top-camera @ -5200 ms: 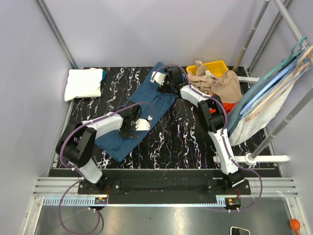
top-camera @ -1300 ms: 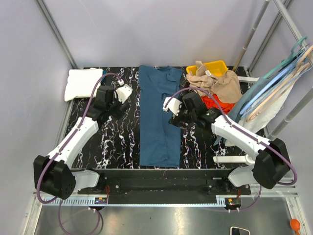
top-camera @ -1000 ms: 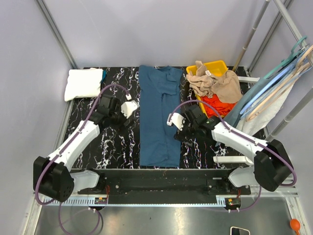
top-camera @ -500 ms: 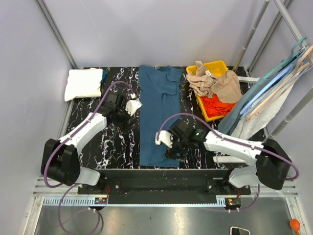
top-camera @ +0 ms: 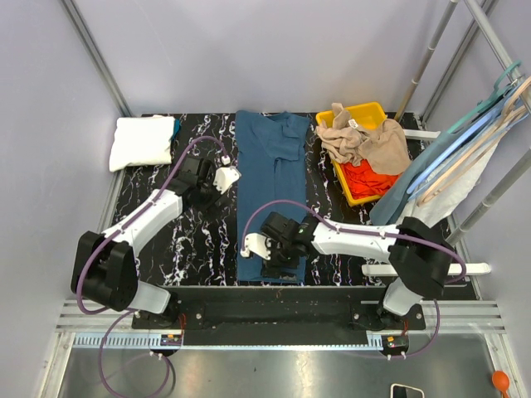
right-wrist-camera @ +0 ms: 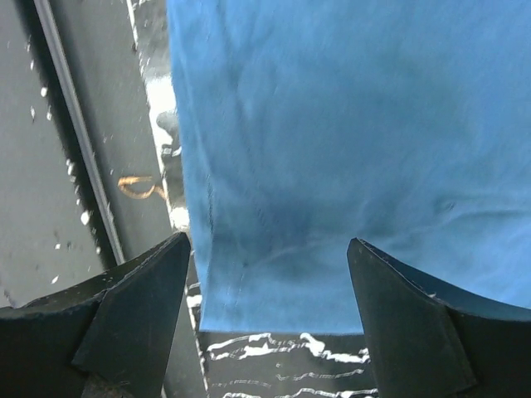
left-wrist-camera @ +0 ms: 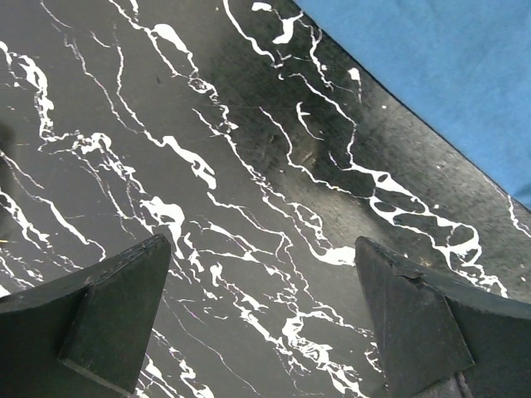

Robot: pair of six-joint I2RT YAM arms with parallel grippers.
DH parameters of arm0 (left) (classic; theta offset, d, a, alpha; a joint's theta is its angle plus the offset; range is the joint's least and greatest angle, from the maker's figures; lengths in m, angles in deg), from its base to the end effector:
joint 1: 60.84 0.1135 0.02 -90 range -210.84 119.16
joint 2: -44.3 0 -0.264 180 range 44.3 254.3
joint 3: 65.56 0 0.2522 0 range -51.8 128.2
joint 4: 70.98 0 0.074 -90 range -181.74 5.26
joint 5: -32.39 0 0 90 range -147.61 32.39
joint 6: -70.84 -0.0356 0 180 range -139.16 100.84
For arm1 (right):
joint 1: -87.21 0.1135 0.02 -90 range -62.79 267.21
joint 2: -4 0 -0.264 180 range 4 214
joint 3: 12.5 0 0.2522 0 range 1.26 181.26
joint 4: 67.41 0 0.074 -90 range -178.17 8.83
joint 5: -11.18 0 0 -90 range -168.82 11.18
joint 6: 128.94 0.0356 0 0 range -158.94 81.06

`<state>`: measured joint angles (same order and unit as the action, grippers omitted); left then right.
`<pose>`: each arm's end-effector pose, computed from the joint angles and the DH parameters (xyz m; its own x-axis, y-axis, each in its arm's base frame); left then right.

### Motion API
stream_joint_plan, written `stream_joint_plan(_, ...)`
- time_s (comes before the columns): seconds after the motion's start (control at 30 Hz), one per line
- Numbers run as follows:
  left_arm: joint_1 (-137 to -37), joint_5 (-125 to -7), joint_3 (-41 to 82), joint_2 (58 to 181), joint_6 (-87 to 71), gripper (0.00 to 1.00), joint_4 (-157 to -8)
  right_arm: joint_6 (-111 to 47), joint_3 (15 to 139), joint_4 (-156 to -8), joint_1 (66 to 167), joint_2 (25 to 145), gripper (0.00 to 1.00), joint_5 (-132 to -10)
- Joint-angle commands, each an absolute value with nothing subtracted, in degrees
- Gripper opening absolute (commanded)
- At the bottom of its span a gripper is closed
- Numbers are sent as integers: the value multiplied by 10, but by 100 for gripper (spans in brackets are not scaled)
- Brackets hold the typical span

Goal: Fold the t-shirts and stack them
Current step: Fold the tshirt

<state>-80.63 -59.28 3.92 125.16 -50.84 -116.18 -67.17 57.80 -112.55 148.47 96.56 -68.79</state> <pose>0.2684 -0.0977 0.2329 -0.4827 0.7316 -0.4815 0.7133 0.6474 0.2686 0.1422 0.2723 0.1810 0.0325 -0.9094 -0.4146 -0.9990 -0.0174 -0.0401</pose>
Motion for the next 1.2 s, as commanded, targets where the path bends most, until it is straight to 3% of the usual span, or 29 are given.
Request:
stream_joint_plan(0.0,-804,-578,35,1245,-523,99,-1127,-676,615,-1113,1493,992,86,-693)
stream_joint_plan(0.63,-802,-562,9,1249,-531,99,-1110,-677,616,-1070,1507,1064,82,-690)
stream_joint_plan(0.73,-801,-560,1,1244,-530,99,-1106,-672,600,-1046,1506,1071,75,-702)
stream_joint_plan(0.87,-801,-557,-12,1236,-533,99,-1102,-658,581,-1025,1506,1065,52,-718)
stream_joint_plan(0.97,-800,-551,-21,1233,-534,99,-1098,-650,577,-1022,1506,1060,40,-728)
stream_joint_plan(1.1,-799,-545,-23,1234,-535,99,-1093,-639,579,-1034,1506,1066,0,-727)
stream_joint_plan(1.17,-795,-544,-22,1239,-535,99,-1091,-637,581,-1040,1507,1065,0,-722)
